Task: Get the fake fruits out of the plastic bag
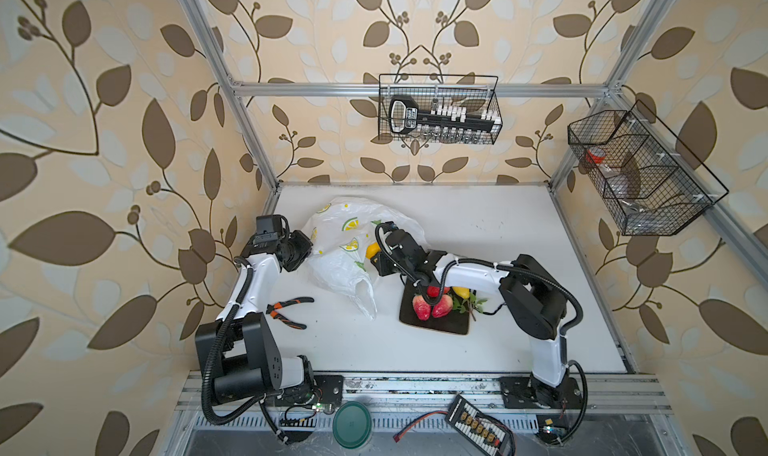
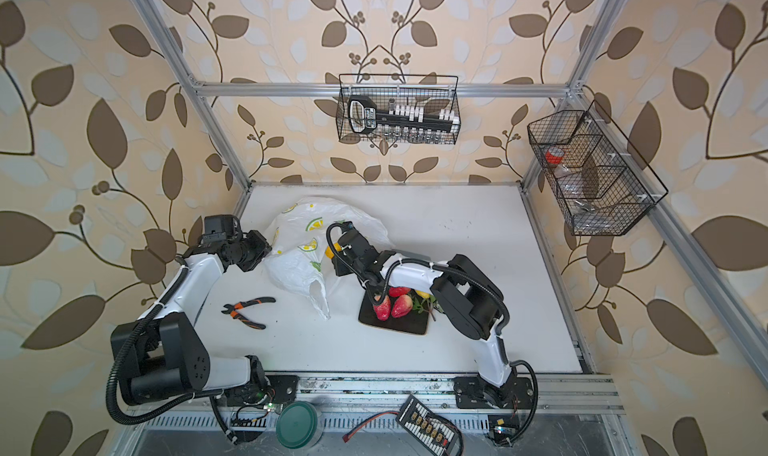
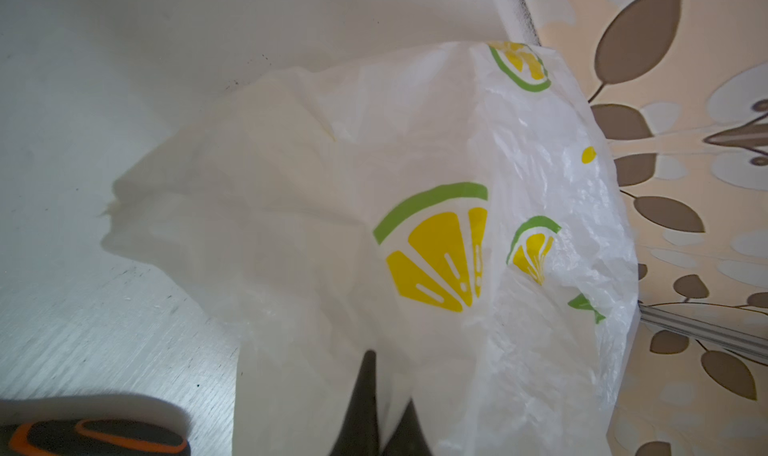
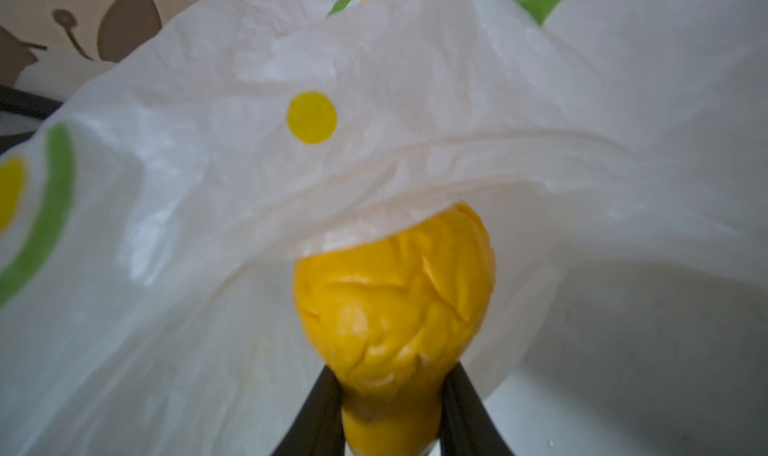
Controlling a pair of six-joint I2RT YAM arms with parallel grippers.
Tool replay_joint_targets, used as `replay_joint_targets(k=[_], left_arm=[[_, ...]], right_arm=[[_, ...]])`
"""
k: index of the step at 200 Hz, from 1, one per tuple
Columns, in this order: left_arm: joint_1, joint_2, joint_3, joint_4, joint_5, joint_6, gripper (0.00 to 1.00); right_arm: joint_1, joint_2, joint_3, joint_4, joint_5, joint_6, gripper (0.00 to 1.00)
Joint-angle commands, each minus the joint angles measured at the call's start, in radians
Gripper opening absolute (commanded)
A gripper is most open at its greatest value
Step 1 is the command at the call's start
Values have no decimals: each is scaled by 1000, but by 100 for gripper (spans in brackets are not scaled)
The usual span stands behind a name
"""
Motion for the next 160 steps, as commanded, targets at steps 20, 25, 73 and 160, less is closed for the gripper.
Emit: replay_joint_targets(k=[20, 25, 73, 160], left_arm=[[8, -3, 28, 26, -3, 30, 0], [8, -3, 26, 28, -2, 29, 0], [8, -20, 14, 30, 11, 28, 0], [9, -42, -24, 47, 28, 20, 0]], right_arm=[[1, -199, -121, -167, -55, -114, 24], [1, -223, -134, -191, -54, -126, 24], [-5, -406, -240, -407, 22, -191, 25], [-23, -408, -277, -532, 129, -131, 29]])
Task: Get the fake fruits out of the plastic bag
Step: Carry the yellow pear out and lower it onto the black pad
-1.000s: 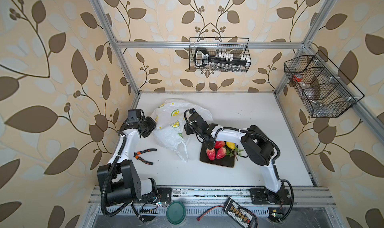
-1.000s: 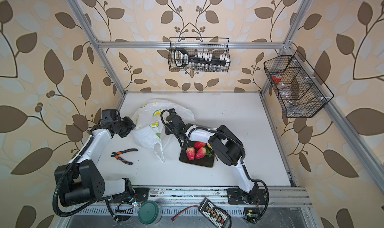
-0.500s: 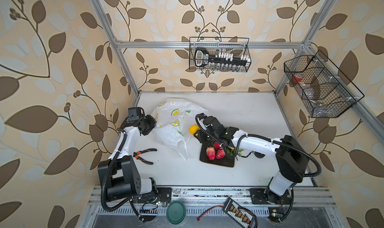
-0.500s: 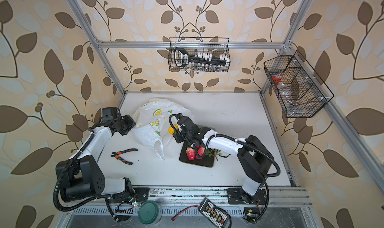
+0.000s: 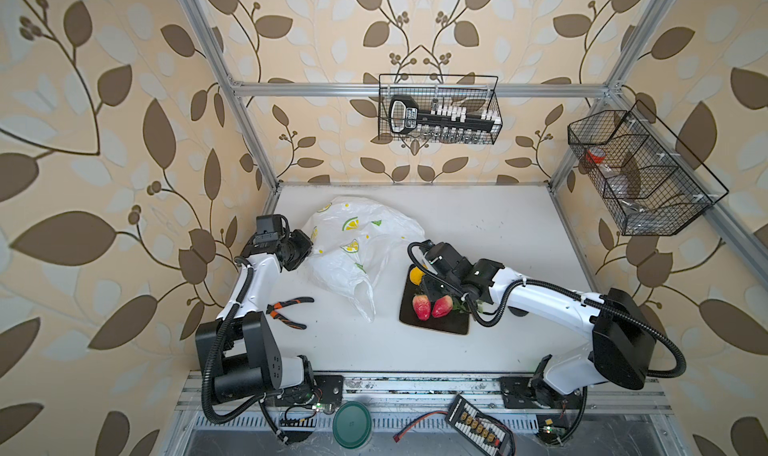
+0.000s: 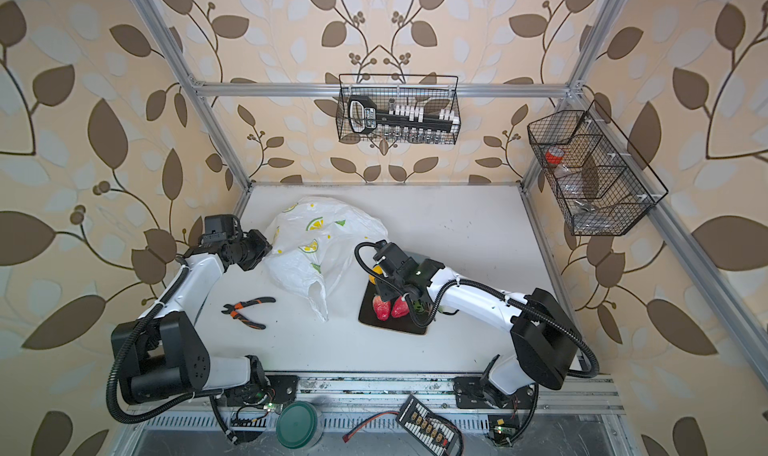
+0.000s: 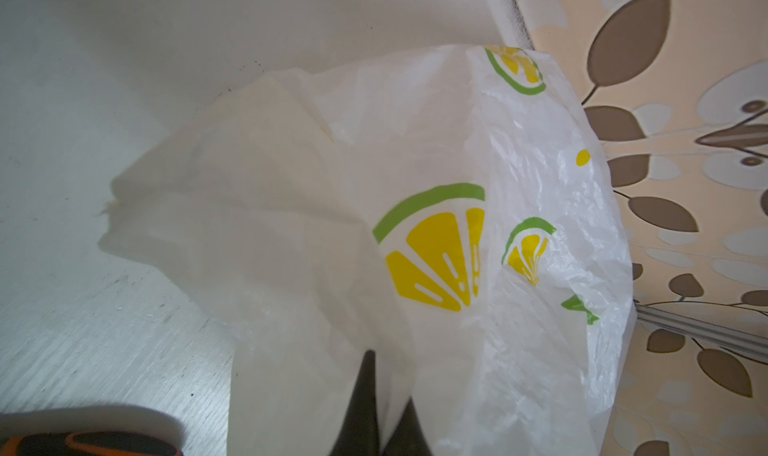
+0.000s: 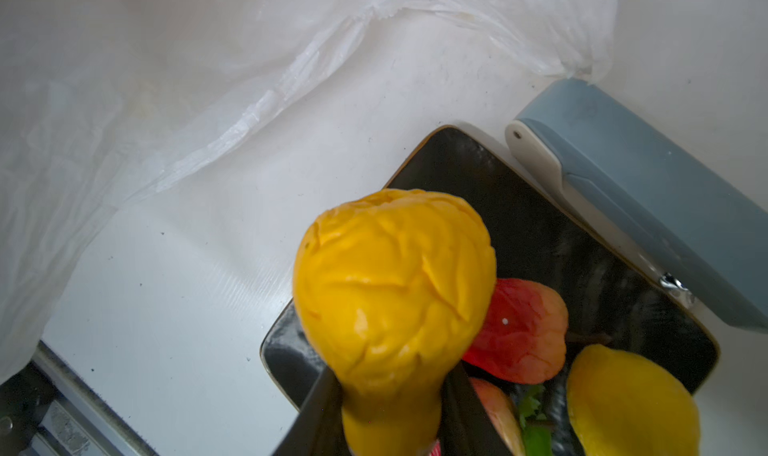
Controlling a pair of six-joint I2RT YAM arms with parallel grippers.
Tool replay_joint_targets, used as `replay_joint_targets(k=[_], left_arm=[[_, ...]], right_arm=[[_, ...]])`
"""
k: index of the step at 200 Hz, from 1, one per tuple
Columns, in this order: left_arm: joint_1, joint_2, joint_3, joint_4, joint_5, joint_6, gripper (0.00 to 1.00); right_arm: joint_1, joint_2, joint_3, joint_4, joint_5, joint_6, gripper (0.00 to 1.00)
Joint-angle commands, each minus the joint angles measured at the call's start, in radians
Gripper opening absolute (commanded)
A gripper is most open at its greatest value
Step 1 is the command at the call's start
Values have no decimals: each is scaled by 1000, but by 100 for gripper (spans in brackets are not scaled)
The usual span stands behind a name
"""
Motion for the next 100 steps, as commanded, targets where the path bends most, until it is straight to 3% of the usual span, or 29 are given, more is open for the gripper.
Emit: replay_joint_targets(k=[1, 61, 100], left_arm=[[8, -42, -15, 28, 23, 19, 0], [9, -44, -22, 33, 28, 12, 0], [9, -42, -22, 33, 31, 15, 0]], right_arm=[[1, 38, -7, -39, 47, 23, 29], [-1, 125, -5, -10, 96, 28, 35], [-1, 104, -10, -11, 98, 36, 54]])
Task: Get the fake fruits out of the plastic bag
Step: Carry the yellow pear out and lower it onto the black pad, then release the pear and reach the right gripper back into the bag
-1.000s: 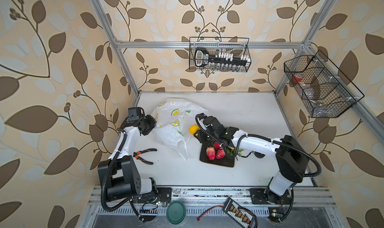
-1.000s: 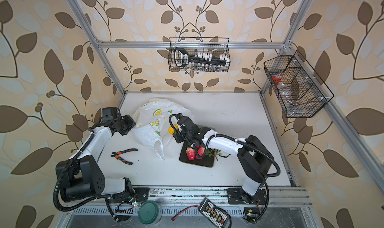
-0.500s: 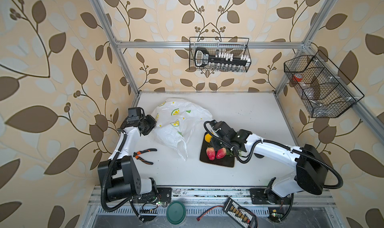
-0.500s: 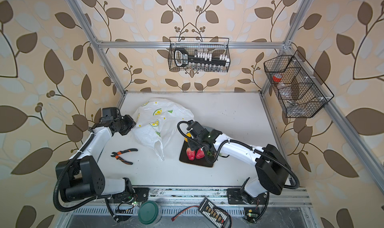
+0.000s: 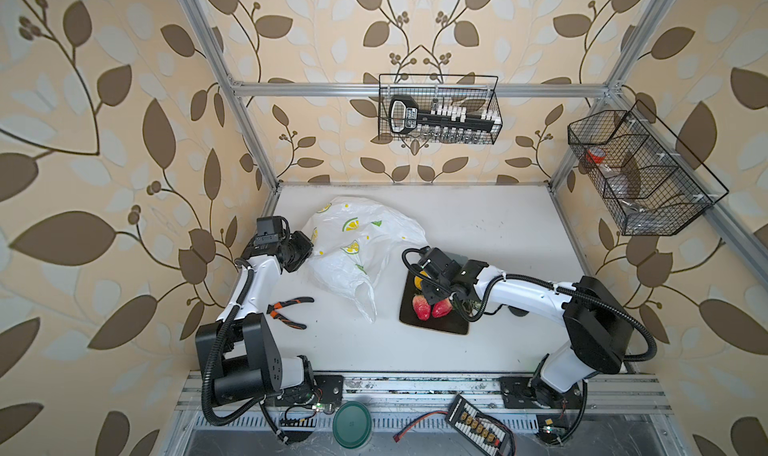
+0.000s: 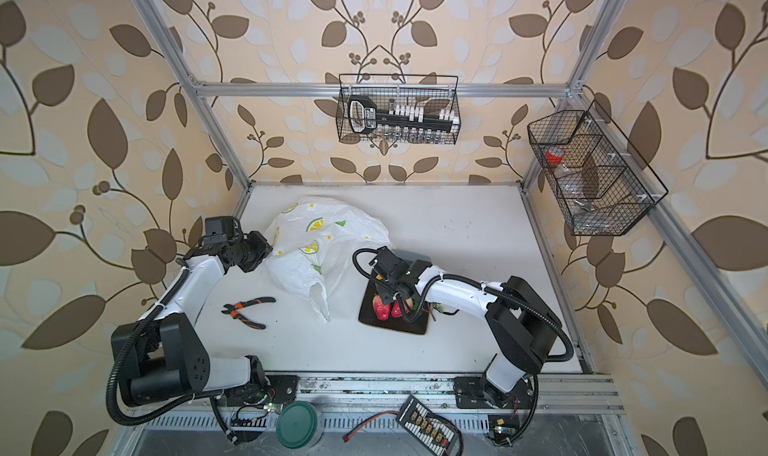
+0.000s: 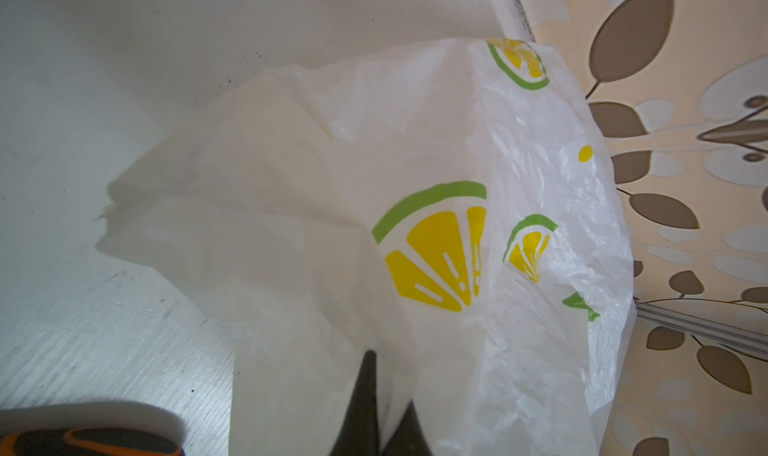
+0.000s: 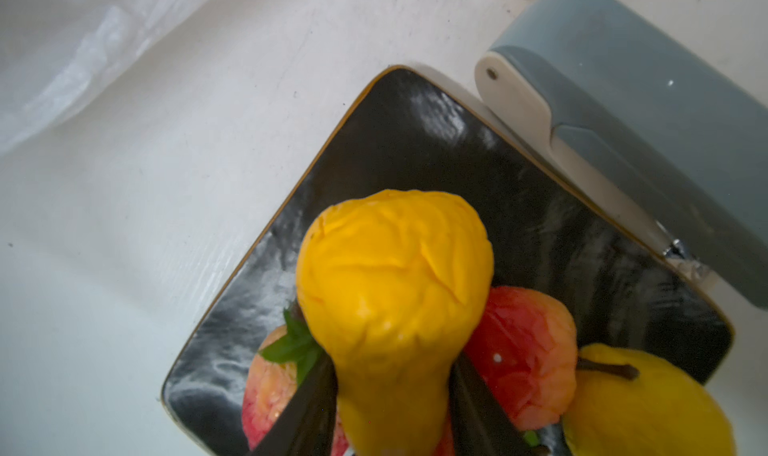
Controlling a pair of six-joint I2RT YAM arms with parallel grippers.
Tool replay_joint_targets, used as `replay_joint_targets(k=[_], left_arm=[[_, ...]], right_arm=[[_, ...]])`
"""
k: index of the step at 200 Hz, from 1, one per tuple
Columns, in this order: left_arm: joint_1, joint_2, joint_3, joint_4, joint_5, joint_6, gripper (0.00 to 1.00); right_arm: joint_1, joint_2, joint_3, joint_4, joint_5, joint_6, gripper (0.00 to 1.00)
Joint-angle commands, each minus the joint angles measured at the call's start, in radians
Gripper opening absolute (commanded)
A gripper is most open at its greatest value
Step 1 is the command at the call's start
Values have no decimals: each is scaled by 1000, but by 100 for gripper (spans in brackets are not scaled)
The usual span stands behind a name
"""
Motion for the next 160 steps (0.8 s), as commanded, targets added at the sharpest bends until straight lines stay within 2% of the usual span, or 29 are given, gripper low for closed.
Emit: replay_joint_targets(k=[1, 42, 77, 108, 160], left_arm=[[9, -33, -7, 26, 27, 16, 0], [9, -34, -4, 23, 31, 21, 0], [8, -34, -4, 21, 43, 20, 0], [8, -34, -10, 19, 53, 18, 0], [9, -24, -23, 31, 79, 6, 0]], right_arm=[[-1, -15, -9, -8, 25, 13, 55], [2, -100, 4, -8, 4, 11, 56], [34, -137, -18, 239, -71, 13, 51], [46, -4, 42, 460, -144, 104, 47], [63, 296, 230, 621, -198, 268, 46]])
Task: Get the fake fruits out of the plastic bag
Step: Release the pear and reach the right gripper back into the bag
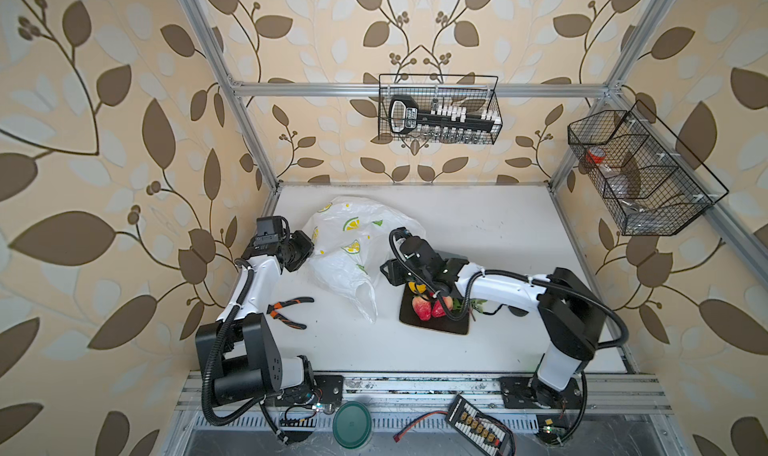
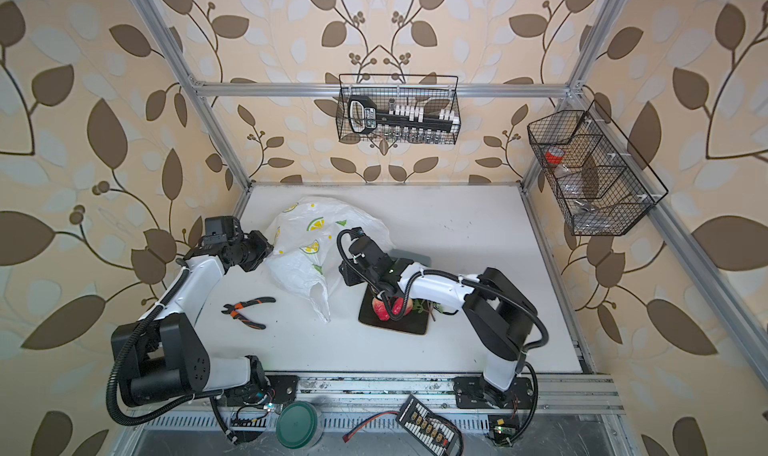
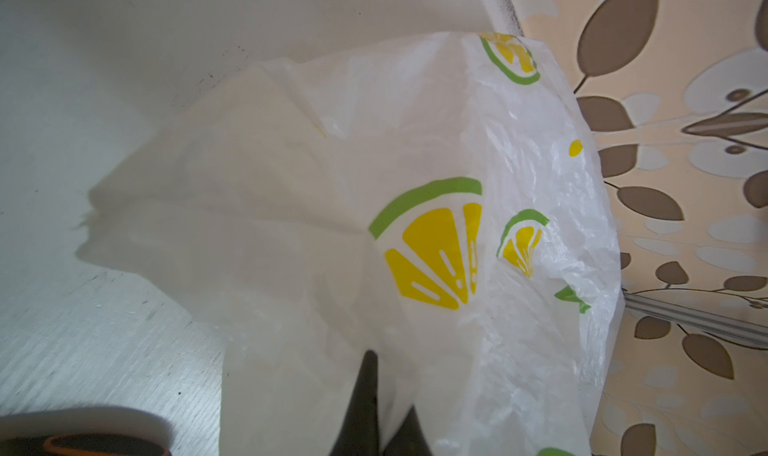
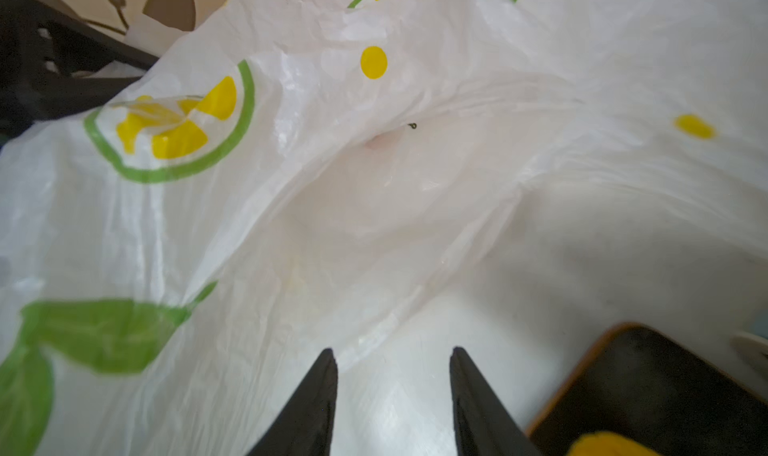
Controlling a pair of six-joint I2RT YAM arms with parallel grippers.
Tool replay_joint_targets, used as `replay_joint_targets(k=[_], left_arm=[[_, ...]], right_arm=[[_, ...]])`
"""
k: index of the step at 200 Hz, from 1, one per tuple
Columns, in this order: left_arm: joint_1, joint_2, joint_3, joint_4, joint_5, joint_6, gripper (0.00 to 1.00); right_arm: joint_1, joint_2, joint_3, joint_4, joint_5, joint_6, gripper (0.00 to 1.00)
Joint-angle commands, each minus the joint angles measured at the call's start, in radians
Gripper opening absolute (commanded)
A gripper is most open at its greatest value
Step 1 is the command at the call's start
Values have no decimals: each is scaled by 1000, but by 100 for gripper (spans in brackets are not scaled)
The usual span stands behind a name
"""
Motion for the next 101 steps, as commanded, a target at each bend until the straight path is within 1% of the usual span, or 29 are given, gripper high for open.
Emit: replay_joint_targets(k=[1, 34, 79, 101], left_arm=[[9, -23, -21, 21, 47, 5, 0], [9, -11, -24, 27, 62, -2, 0], [4, 11, -26, 29, 77, 0, 0], [-7, 24, -28, 30, 82, 3, 0]], right_arm=[[10, 104, 85, 116, -46, 103, 46], [17, 255, 217, 156, -53, 164, 50], [30, 408, 362, 190, -4, 181, 68], [41, 469, 423, 213, 22, 149, 75]])
